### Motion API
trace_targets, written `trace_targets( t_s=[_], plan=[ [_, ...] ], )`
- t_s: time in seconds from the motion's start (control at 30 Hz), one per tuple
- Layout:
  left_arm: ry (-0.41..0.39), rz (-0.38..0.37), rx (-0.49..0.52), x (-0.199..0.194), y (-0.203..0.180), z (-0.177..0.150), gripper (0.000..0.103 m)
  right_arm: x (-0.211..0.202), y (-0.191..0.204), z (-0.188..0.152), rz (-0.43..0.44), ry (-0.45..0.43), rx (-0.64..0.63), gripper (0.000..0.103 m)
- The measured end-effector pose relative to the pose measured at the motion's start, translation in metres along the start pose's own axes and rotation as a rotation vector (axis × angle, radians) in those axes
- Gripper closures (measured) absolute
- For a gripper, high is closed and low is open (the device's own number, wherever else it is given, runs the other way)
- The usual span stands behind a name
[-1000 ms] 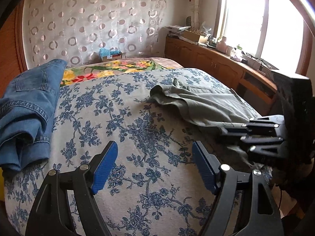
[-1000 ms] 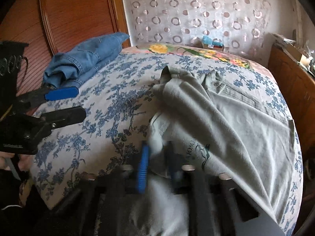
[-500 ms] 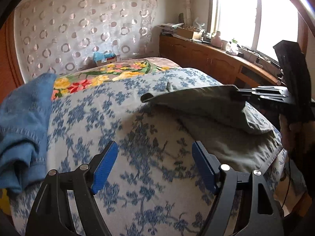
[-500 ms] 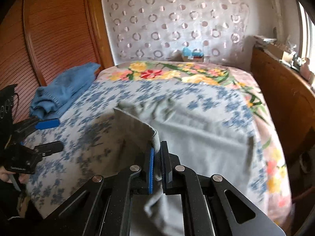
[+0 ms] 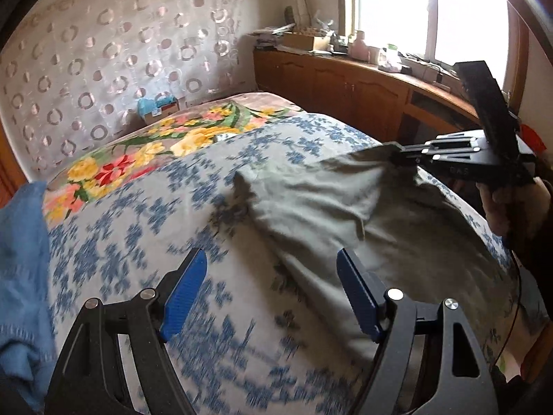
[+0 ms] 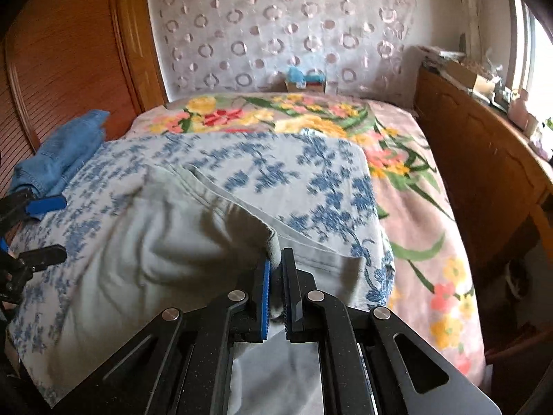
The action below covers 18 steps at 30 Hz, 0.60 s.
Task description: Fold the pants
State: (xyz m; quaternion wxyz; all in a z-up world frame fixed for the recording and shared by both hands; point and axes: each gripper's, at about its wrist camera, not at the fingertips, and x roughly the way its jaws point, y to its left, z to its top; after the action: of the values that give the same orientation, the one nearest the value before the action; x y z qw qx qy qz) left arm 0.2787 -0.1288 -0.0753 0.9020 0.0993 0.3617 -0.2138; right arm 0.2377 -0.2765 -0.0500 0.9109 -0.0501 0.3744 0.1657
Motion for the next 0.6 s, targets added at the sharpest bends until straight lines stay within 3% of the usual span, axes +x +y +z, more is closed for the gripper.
trace_targets(
  t_s=[0.13, 0.3, 0.43, 0.6],
  plan=[
    [0.007, -0.018, 0.014, 0.016, -0.009, 0.013, 0.025, 0.005, -0.01, 0.006, 0.021, 0.009, 0.039, 0.097],
    [0.04, -0.032, 0.029, 0.035, -0.017, 0.014, 0.025, 0.004, -0.024, 0.012, -0.068, 0.013, 0.06, 0.093],
    [0.072, -0.032, 0.026, 0.044, -0.016, 0.008, 0.025, -0.003, -0.028, 0.013, -0.064, 0.002, 0.092, 0.091],
    [0.095, -0.036, 0.016, 0.049, -0.016, 0.006, 0.025, -0.013, -0.015, 0.007, -0.029, -0.01, 0.086, 0.071]
  ],
)
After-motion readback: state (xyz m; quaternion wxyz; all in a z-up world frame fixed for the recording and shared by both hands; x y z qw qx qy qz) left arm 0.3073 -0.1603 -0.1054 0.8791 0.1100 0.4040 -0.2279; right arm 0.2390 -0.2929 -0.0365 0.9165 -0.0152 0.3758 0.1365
